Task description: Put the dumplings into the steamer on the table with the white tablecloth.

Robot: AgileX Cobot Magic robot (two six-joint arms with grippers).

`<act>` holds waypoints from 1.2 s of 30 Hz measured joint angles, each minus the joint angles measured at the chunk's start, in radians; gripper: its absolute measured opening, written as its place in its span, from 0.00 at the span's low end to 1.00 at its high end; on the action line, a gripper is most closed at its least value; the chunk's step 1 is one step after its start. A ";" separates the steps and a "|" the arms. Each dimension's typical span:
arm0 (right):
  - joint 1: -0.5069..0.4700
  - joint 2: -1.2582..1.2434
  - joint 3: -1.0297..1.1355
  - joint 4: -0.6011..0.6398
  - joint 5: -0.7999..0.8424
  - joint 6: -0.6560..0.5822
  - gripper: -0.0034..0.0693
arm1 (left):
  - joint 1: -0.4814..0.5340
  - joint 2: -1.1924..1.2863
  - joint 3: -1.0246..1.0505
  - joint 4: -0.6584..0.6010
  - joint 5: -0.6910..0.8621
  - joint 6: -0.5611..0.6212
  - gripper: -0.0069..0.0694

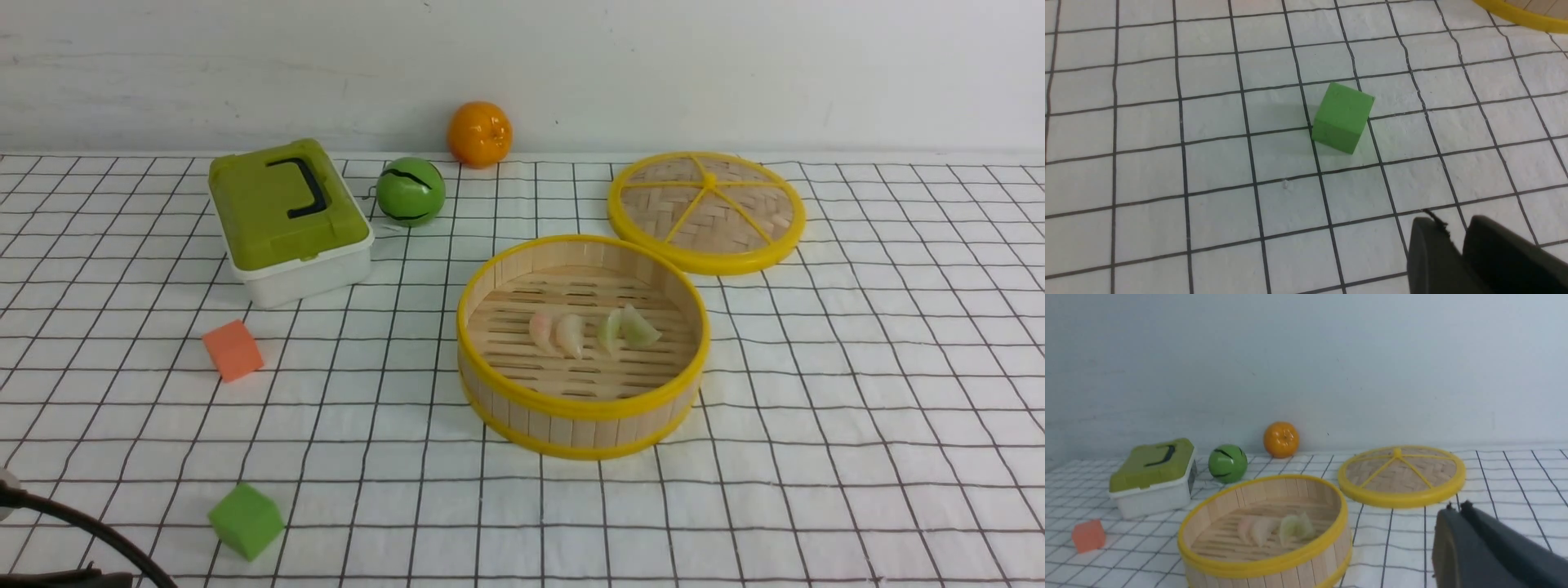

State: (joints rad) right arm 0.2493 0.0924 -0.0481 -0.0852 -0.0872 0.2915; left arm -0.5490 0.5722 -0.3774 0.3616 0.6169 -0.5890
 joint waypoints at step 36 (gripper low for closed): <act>-0.231 -0.055 0.069 0.190 0.465 -0.178 0.05 | 0.000 0.000 0.000 0.000 0.008 0.000 0.30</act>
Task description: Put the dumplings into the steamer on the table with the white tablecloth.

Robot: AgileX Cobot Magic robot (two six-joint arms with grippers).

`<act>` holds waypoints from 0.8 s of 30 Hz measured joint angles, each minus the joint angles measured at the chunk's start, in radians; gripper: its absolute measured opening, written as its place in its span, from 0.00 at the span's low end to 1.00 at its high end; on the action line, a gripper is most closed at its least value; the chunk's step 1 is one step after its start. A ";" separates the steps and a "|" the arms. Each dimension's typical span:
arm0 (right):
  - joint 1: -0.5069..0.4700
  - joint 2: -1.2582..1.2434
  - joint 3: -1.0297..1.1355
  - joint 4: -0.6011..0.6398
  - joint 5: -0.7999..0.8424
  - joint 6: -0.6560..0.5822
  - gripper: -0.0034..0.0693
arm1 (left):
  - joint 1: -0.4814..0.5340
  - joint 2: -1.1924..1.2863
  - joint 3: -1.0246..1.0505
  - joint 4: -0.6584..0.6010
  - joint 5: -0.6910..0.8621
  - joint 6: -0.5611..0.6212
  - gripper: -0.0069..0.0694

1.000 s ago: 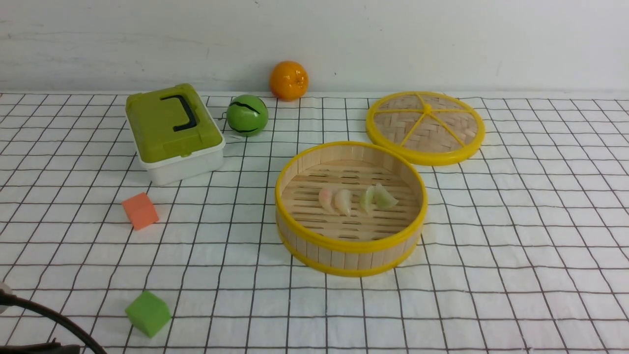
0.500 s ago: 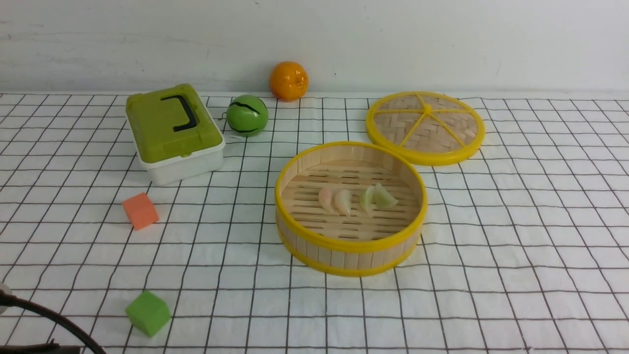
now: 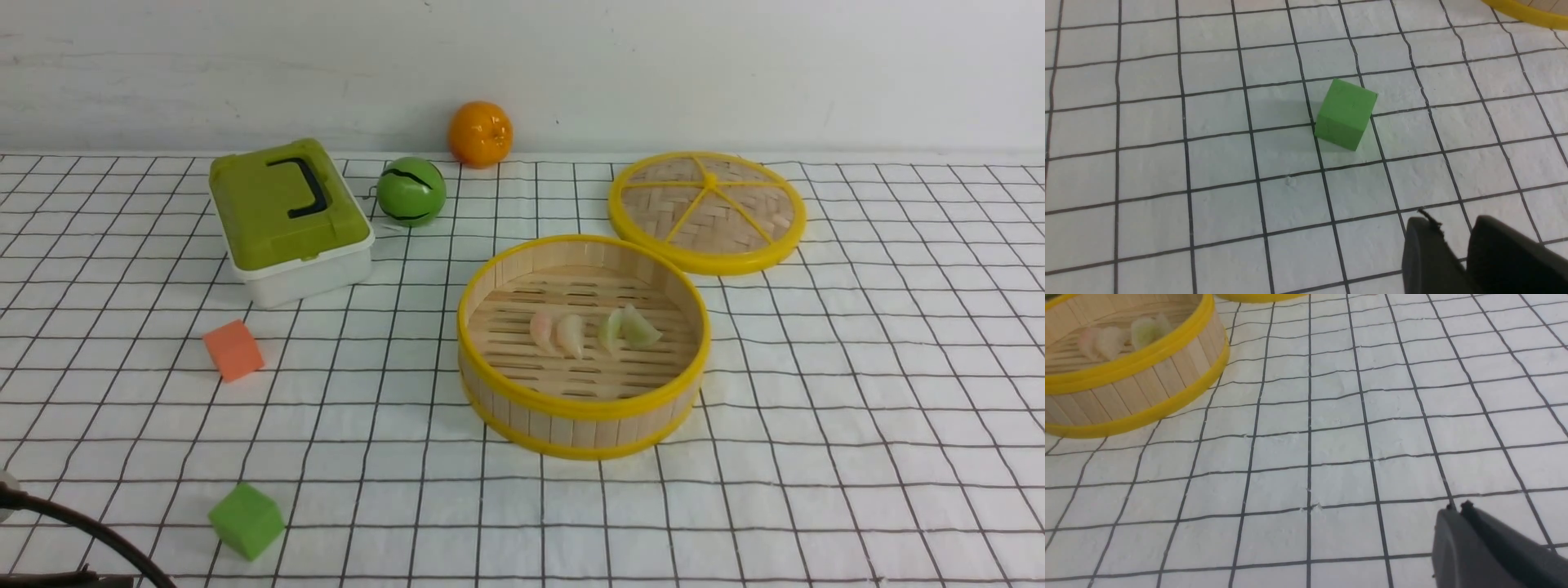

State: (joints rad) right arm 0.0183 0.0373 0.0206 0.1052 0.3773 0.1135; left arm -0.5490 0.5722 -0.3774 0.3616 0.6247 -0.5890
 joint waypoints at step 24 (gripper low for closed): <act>0.000 -0.005 -0.001 0.000 0.003 0.000 0.09 | 0.000 -0.225 0.152 0.025 -0.099 -0.010 0.33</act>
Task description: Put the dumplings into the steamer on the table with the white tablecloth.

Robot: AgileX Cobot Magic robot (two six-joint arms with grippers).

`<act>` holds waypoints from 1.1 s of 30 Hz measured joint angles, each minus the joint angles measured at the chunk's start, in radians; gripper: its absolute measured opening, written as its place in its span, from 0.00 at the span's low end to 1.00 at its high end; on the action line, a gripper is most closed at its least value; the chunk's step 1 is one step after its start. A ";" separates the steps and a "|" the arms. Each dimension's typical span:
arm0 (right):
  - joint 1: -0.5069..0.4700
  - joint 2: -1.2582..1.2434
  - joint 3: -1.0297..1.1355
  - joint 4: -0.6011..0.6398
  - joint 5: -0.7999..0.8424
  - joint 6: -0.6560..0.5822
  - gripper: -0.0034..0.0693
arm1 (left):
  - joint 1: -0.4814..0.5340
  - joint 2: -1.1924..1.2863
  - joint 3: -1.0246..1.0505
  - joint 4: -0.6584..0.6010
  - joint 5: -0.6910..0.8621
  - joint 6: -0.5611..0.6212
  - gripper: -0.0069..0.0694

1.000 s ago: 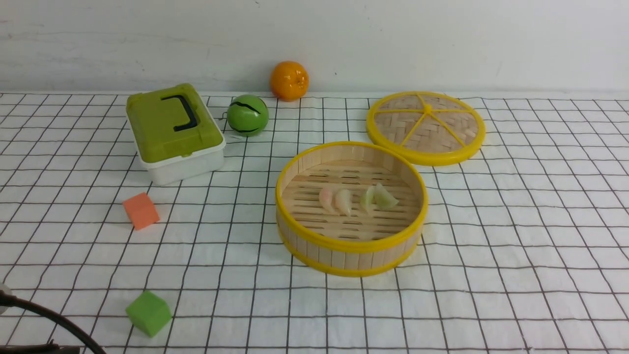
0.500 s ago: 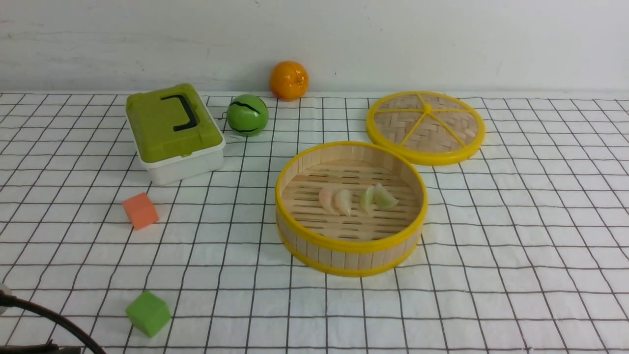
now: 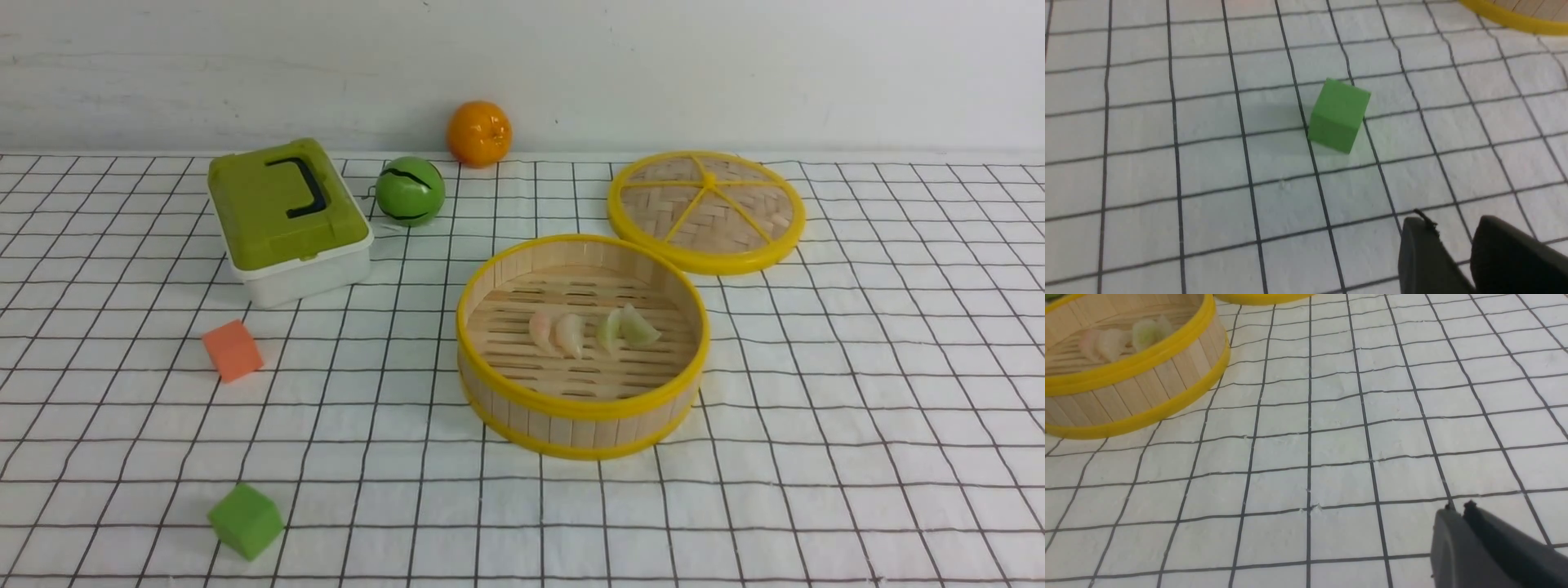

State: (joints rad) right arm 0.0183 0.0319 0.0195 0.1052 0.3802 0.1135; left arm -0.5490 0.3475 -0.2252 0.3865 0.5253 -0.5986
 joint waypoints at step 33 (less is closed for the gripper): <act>0.000 0.000 0.000 0.000 0.004 0.008 0.15 | 0.368 -0.358 0.255 -0.447 -0.144 0.527 0.08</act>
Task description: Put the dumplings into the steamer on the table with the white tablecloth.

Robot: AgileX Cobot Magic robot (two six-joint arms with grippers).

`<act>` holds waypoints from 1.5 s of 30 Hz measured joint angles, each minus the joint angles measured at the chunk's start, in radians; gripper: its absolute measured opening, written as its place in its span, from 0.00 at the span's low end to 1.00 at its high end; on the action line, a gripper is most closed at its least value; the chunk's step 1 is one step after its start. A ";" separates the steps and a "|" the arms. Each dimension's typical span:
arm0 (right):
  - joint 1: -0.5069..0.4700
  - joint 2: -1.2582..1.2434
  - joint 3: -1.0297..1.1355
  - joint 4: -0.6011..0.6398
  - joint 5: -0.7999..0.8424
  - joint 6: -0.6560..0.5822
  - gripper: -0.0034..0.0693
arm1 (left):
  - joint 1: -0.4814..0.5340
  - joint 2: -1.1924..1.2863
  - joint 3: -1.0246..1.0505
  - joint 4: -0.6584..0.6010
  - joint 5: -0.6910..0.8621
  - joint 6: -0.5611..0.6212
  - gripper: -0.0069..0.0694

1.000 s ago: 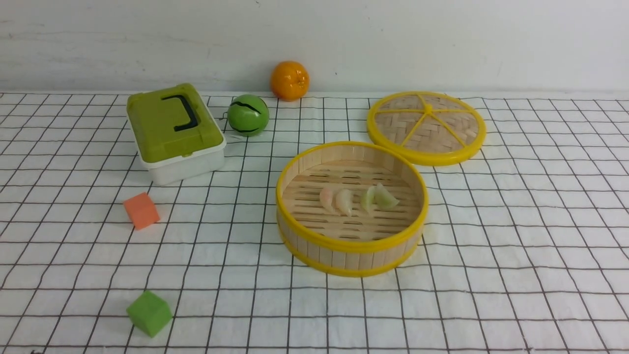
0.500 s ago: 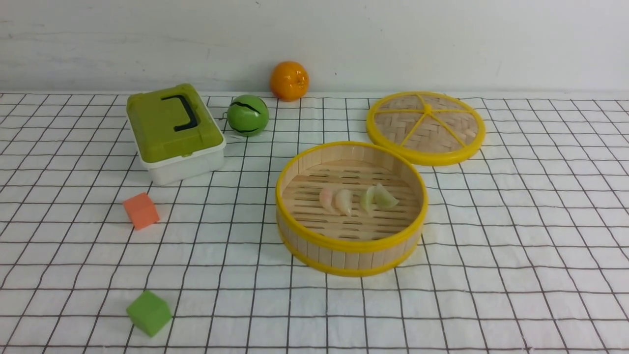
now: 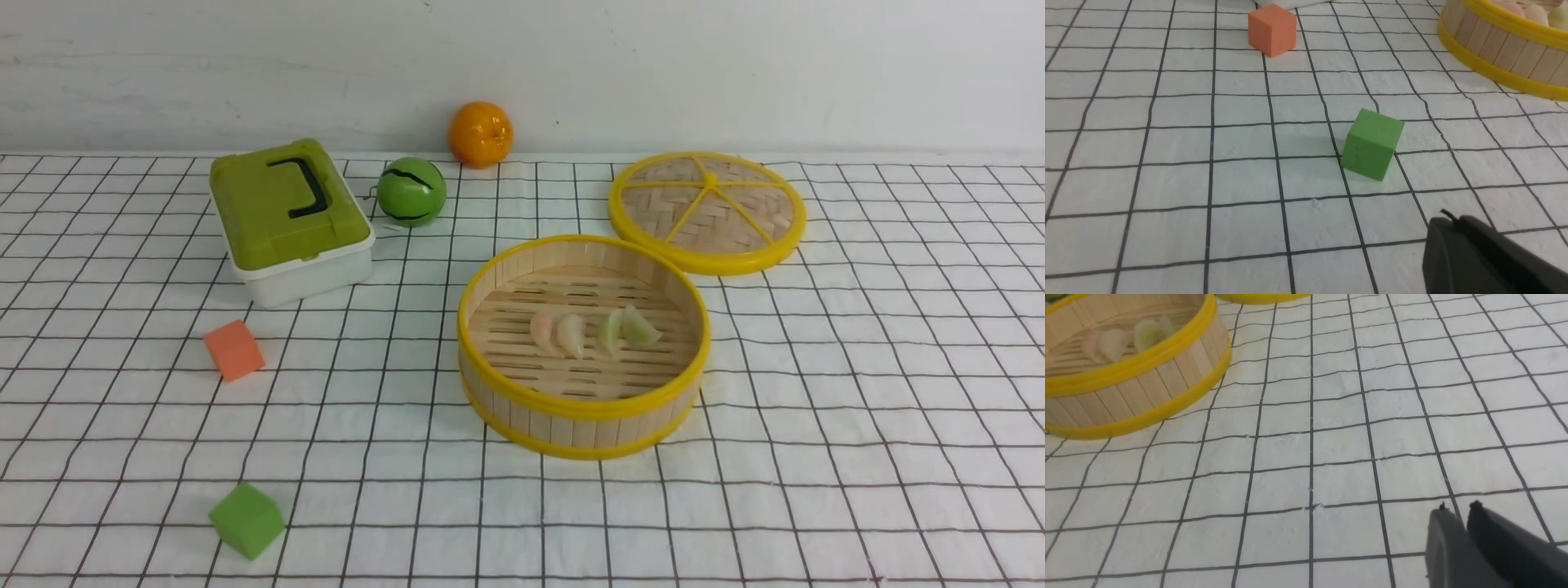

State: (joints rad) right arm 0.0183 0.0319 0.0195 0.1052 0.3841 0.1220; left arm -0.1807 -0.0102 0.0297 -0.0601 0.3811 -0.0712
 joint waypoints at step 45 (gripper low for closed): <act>0.000 0.000 0.000 0.000 0.000 0.000 0.22 | 0.000 0.000 0.000 -0.012 -0.008 0.000 0.08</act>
State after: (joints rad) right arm 0.0183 0.0319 0.0195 0.1052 0.3841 0.1220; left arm -0.1807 -0.0102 0.0297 -0.0726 0.3729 -0.0712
